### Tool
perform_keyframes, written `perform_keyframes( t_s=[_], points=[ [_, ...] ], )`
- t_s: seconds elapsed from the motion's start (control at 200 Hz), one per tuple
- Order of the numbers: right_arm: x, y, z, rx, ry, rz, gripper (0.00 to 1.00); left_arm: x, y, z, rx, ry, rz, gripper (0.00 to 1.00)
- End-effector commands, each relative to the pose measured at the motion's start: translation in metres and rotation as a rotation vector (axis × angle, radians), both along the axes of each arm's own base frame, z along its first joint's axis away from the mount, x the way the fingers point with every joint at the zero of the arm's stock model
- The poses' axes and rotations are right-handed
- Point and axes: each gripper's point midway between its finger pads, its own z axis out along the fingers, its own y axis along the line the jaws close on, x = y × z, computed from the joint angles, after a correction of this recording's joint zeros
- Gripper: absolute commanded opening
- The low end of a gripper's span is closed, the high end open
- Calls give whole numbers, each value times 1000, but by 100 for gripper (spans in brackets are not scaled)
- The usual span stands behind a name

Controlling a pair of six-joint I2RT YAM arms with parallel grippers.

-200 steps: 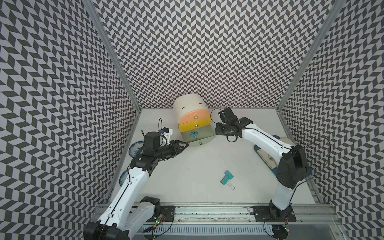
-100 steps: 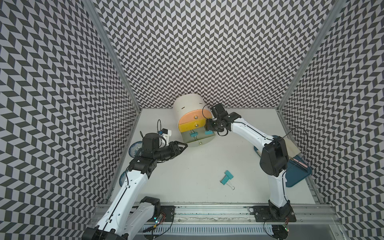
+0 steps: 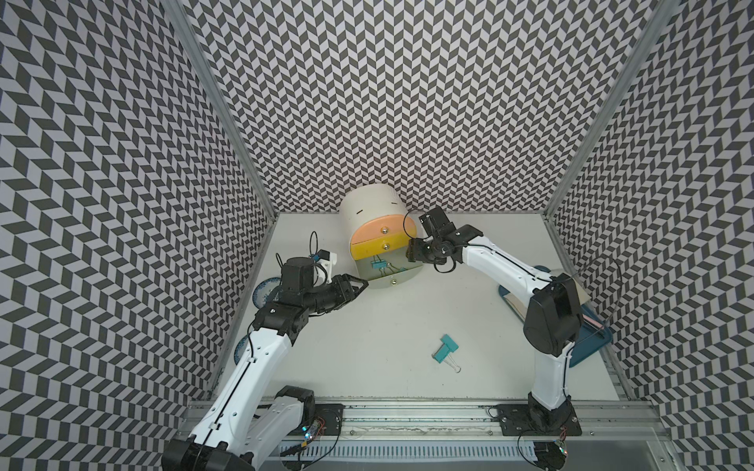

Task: Put the binder clips in the drawer according to color
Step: Place the binder clip in the drawer, then pick up the binder clip at the center of the board.

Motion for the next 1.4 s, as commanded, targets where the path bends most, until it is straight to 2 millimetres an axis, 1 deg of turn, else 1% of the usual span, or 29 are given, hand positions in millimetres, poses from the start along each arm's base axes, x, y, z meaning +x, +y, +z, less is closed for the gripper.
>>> perform_keyframes(
  t_s=[0.0,0.15,0.245,0.391,0.556,0.666,0.776,0.891,1.056,1.397],
  points=[
    [-16,-11,13,18,-28,5,71,4,3,11,38,-45,2,48],
    [-50,-29,-9,-4,17,16,68,2,-2,4,66,-36,-14,47],
    [-74,-32,-20,-7,44,61,68,0,-8,1,65,-31,-26,47],
    [-118,-26,-31,-11,71,172,68,-3,-17,-2,55,-25,-45,47],
    [-168,-18,-42,15,113,271,68,-5,-20,-3,48,-19,-50,47],
    [-196,-12,-53,26,149,333,68,-6,-21,-3,39,-17,-48,47],
    [-218,-11,-67,-4,181,375,68,-8,-23,-4,32,-13,-50,47],
    [-229,-17,-80,-40,204,376,68,-10,-24,-3,29,-13,-48,47],
    [-229,-29,-91,-98,200,350,69,-13,-25,-3,26,-12,-44,47],
    [-239,-39,-112,-144,232,352,69,-19,-24,-6,19,-6,-39,47]
  ],
)
